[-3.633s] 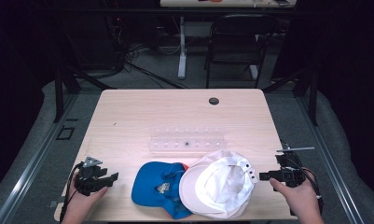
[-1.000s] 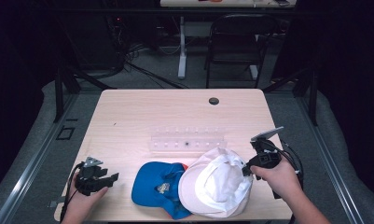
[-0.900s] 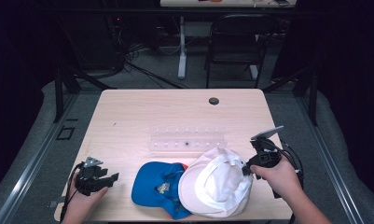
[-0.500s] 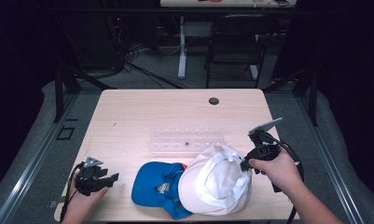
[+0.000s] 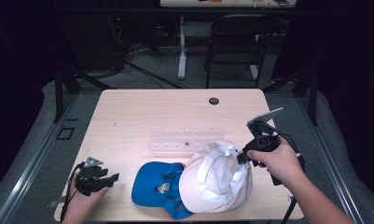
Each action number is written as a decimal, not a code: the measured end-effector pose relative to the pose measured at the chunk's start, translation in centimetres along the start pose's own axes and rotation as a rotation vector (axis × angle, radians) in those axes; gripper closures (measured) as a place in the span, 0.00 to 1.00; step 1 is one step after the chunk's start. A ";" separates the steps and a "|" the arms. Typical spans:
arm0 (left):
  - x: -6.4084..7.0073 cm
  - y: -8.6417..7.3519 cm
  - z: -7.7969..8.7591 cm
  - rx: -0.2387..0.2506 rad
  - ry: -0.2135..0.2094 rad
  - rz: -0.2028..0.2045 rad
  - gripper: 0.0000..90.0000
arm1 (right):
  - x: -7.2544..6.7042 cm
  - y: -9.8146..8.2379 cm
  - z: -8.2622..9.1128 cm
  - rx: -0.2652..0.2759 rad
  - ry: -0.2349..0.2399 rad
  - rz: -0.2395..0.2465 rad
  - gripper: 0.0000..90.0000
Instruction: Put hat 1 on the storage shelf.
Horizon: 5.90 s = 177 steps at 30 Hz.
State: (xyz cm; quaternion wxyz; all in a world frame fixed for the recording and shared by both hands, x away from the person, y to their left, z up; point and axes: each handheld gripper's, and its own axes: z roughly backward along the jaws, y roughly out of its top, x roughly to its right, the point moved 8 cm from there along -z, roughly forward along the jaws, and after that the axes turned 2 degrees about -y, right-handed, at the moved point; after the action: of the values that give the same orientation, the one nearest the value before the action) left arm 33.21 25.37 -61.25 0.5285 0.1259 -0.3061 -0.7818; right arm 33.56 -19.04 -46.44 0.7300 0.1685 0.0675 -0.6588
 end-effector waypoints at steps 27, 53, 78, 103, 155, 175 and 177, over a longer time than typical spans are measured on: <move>-0.2 0.0 0.1 0.003 0.002 0.004 0.51 | -2.8 0.2 1.4 -0.051 0.404 -0.141 0.91; 0.5 0.0 -0.1 0.005 -0.006 -0.003 0.51 | -6.2 3.4 7.2 0.105 0.505 -0.090 0.91; 2.1 1.7 0.5 0.004 -0.088 0.000 0.54 | -10.0 9.0 7.2 0.154 0.517 -0.107 0.91; 7.1 7.3 0.7 0.056 -0.140 -0.138 0.53 | -14.1 13.9 5.4 0.194 0.513 -0.142 0.91; 14.2 13.7 -2.5 0.111 -0.044 -0.310 0.86 | -17.0 15.9 3.9 0.234 0.524 -0.173 0.91; 13.0 13.3 -3.0 0.124 -0.116 -0.265 0.92 | -17.6 15.8 2.5 0.213 0.508 -0.148 0.91; 12.9 13.2 -3.0 0.126 -0.123 -0.255 0.92 | -17.5 15.7 2.3 0.209 0.508 -0.143 0.91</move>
State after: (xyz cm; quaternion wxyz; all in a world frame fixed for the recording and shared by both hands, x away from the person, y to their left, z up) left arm 39.41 9.32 -53.92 0.3965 0.1482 -0.3678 -0.8280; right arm 46.64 -2.15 -36.24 0.6200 0.3973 0.1920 -0.6488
